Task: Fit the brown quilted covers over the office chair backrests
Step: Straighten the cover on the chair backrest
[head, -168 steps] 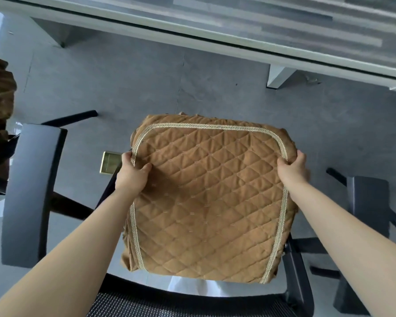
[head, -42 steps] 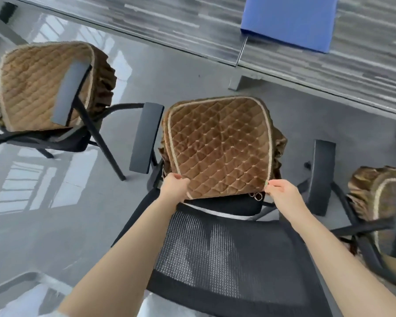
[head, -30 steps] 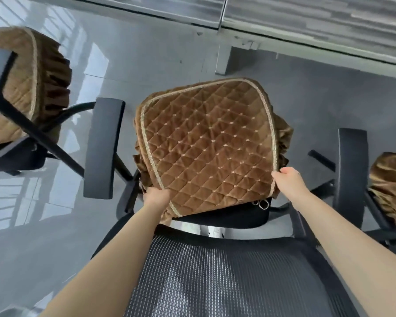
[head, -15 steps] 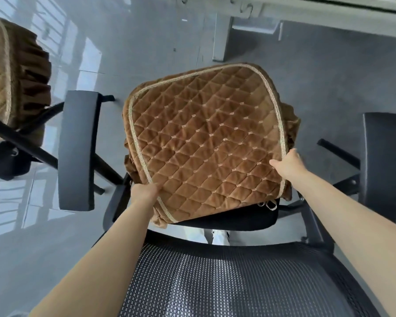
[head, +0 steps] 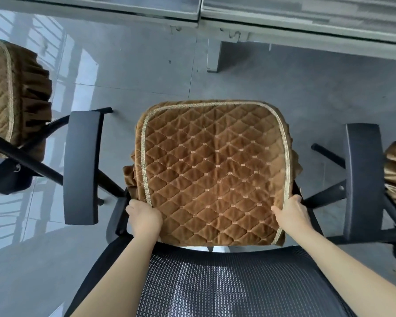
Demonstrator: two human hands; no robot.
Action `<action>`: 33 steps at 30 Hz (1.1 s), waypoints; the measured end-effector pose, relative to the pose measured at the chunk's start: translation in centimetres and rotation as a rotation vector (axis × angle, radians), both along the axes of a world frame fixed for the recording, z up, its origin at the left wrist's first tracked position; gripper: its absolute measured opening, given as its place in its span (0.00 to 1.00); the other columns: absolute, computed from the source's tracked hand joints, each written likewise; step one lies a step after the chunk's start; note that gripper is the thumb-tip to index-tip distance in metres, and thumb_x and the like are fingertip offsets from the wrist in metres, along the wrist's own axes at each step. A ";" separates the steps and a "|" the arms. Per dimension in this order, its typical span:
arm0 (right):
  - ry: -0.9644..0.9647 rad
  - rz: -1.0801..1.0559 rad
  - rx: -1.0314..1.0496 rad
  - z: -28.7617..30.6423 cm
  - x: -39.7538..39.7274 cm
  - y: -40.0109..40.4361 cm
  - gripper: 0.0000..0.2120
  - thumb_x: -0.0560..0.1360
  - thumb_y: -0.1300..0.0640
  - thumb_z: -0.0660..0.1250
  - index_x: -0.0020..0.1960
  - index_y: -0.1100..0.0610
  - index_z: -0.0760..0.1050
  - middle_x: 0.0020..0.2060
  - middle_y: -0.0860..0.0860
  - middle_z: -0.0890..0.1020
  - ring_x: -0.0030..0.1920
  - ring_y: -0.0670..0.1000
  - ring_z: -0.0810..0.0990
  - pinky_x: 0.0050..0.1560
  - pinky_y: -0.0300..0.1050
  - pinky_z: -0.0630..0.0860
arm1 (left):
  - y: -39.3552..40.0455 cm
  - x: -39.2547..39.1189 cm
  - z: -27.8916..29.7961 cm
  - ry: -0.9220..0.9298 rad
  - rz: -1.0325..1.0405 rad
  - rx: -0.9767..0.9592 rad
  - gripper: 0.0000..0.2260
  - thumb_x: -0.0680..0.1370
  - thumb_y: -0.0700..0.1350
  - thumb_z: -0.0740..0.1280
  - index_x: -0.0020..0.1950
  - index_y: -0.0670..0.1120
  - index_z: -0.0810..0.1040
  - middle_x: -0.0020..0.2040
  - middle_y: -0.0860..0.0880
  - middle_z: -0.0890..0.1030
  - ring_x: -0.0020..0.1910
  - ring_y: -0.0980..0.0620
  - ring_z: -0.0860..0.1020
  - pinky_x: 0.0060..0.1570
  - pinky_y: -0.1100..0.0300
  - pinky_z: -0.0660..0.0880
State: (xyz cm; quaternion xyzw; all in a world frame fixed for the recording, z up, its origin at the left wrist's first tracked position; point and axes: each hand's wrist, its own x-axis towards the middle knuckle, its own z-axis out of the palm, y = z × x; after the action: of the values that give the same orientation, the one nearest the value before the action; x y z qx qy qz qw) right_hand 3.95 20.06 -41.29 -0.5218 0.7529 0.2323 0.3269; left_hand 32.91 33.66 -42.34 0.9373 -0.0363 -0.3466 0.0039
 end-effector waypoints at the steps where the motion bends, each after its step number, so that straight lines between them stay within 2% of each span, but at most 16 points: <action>1: -0.001 -0.001 0.027 -0.3 -0.3 0.1 0.24 0.77 0.56 0.66 0.63 0.69 0.61 0.58 0.66 0.76 0.55 0.65 0.78 0.42 0.48 0.71 | 0.0 -0.1 -0.1 0.013 -0.012 0.029 0.21 0.78 0.40 0.63 0.68 0.36 0.62 0.68 0.38 0.67 0.62 0.37 0.73 0.52 0.47 0.71; 3: -0.026 0.042 0.072 -1.0 -0.7 -0.3 0.20 0.77 0.57 0.67 0.61 0.69 0.65 0.55 0.65 0.78 0.56 0.64 0.78 0.45 0.48 0.72 | 0.0 -0.3 -0.2 0.049 -0.026 0.065 0.22 0.79 0.39 0.63 0.70 0.35 0.60 0.70 0.37 0.65 0.65 0.37 0.71 0.57 0.47 0.70; 5: -0.062 0.146 0.128 -1.5 -1.0 -0.9 0.10 0.77 0.57 0.67 0.50 0.64 0.73 0.45 0.59 0.80 0.50 0.61 0.80 0.43 0.47 0.75 | 0.0 -0.4 -0.5 0.089 -0.053 0.078 0.26 0.78 0.40 0.65 0.72 0.35 0.58 0.71 0.37 0.65 0.67 0.38 0.69 0.60 0.48 0.69; 6: -0.071 0.183 0.154 -1.7 -1.0 -1.2 0.09 0.77 0.56 0.66 0.42 0.62 0.73 0.39 0.56 0.80 0.44 0.58 0.79 0.39 0.46 0.74 | -0.1 -0.3 -0.6 0.116 -0.065 0.067 0.27 0.77 0.40 0.66 0.72 0.35 0.58 0.71 0.37 0.64 0.68 0.38 0.68 0.62 0.47 0.69; 7: -0.072 0.206 0.175 -1.9 -0.9 -1.6 0.13 0.77 0.55 0.65 0.36 0.60 0.70 0.34 0.54 0.77 0.40 0.56 0.77 0.36 0.45 0.71 | -0.1 -0.3 -0.8 0.143 -0.067 0.048 0.28 0.77 0.39 0.65 0.73 0.35 0.57 0.72 0.37 0.63 0.69 0.37 0.67 0.64 0.47 0.68; 9: -0.064 0.244 0.185 -1.9 -0.5 -2.7 0.18 0.78 0.53 0.63 0.32 0.57 0.64 0.33 0.53 0.74 0.39 0.55 0.74 0.36 0.44 0.67 | -0.4 -0.4 -1.0 0.164 -0.072 -0.007 0.27 0.77 0.38 0.63 0.73 0.35 0.57 0.73 0.37 0.60 0.70 0.37 0.65 0.66 0.46 0.67; 11: -0.076 0.247 0.137 -1.4 0.2 -4.3 0.15 0.78 0.53 0.61 0.35 0.59 0.68 0.38 0.57 0.77 0.42 0.56 0.76 0.39 0.43 0.67 | -1.0 -0.4 -0.9 0.135 -0.124 -0.079 0.28 0.76 0.40 0.62 0.74 0.37 0.58 0.73 0.39 0.60 0.70 0.37 0.65 0.66 0.45 0.67; 13: -0.107 0.212 0.041 -0.6 1.3 -6.2 0.13 0.78 0.53 0.60 0.49 0.63 0.74 0.48 0.61 0.80 0.48 0.60 0.79 0.42 0.43 0.69 | -1.9 -0.2 -0.6 0.075 -0.226 -0.141 0.29 0.76 0.41 0.63 0.76 0.40 0.58 0.75 0.41 0.60 0.72 0.38 0.63 0.69 0.44 0.65; 15: -0.110 0.186 -0.032 -0.1 2.8 -8.5 0.21 0.79 0.53 0.60 0.64 0.67 0.66 0.59 0.65 0.77 0.57 0.63 0.77 0.48 0.47 0.71 | -3.2 0.6 -0.6 0.026 -0.316 -0.178 0.31 0.76 0.41 0.63 0.78 0.43 0.56 0.77 0.43 0.59 0.74 0.41 0.61 0.70 0.44 0.64; 17: -0.095 0.179 -0.071 -0.1 4.3 -10.9 0.26 0.79 0.53 0.61 0.70 0.68 0.58 0.65 0.66 0.72 0.63 0.65 0.73 0.56 0.51 0.71 | -4.7 1.8 -0.8 0.002 -0.364 -0.190 0.33 0.76 0.41 0.63 0.79 0.45 0.54 0.78 0.45 0.57 0.75 0.42 0.59 0.70 0.44 0.63; 20: -0.086 0.081 -0.092 -1.2 5.7 -14.1 0.28 0.78 0.52 0.60 0.70 0.67 0.57 0.65 0.65 0.71 0.63 0.65 0.73 0.56 0.52 0.71 | -7.0 4.1 -1.5 -0.009 -0.324 -0.229 0.33 0.76 0.43 0.64 0.79 0.44 0.54 0.78 0.44 0.56 0.76 0.41 0.57 0.72 0.43 0.61; 22: -0.085 -0.005 -0.109 -2.0 6.2 -15.9 0.28 0.79 0.50 0.60 0.69 0.67 0.57 0.66 0.65 0.70 0.62 0.64 0.73 0.54 0.52 0.71 | -8.7 5.6 -2.4 0.003 -0.219 -0.260 0.32 0.76 0.45 0.64 0.78 0.43 0.56 0.76 0.41 0.61 0.73 0.40 0.62 0.70 0.44 0.63; 26: -0.096 -0.098 -0.129 -3.3 6.7 -17.9 0.28 0.80 0.47 0.58 0.70 0.66 0.58 0.67 0.65 0.69 0.65 0.64 0.71 0.58 0.53 0.70 | -10.8 8.1 -3.7 0.036 0.037 -0.314 0.26 0.75 0.49 0.66 0.69 0.39 0.67 0.65 0.40 0.74 0.61 0.39 0.74 0.59 0.46 0.72; 29: -0.115 -0.205 -0.194 -4.1 6.3 -18.3 0.27 0.80 0.49 0.60 0.70 0.64 0.57 0.68 0.64 0.69 0.65 0.65 0.70 0.60 0.54 0.70 | -11.6 8.4 -3.9 0.079 0.195 -0.369 0.22 0.76 0.47 0.66 0.66 0.40 0.65 0.55 0.44 0.74 0.51 0.44 0.74 0.49 0.51 0.72; 31: -0.105 -0.263 -0.224 -4.6 5.7 -17.8 0.28 0.79 0.50 0.61 0.70 0.62 0.54 0.69 0.63 0.66 0.66 0.66 0.68 0.61 0.56 0.69 | -11.8 7.9 -3.8 0.021 0.137 -0.379 0.21 0.76 0.45 0.66 0.67 0.42 0.64 0.56 0.43 0.74 0.53 0.42 0.74 0.51 0.52 0.70; 33: -0.086 -0.297 -0.248 -5.1 4.6 -16.5 0.26 0.79 0.50 0.61 0.70 0.62 0.55 0.69 0.64 0.64 0.66 0.67 0.67 0.61 0.58 0.69 | -11.3 7.0 -3.8 -0.062 -0.030 -0.398 0.20 0.76 0.42 0.65 0.65 0.41 0.65 0.60 0.41 0.75 0.58 0.39 0.74 0.55 0.49 0.70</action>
State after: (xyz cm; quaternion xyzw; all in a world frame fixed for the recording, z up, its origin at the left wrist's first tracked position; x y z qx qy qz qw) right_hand 8.56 3.56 -46.36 -0.4510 0.8297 0.0644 0.3225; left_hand 39.89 22.31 -46.09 0.9277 -0.1183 -0.3034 0.1826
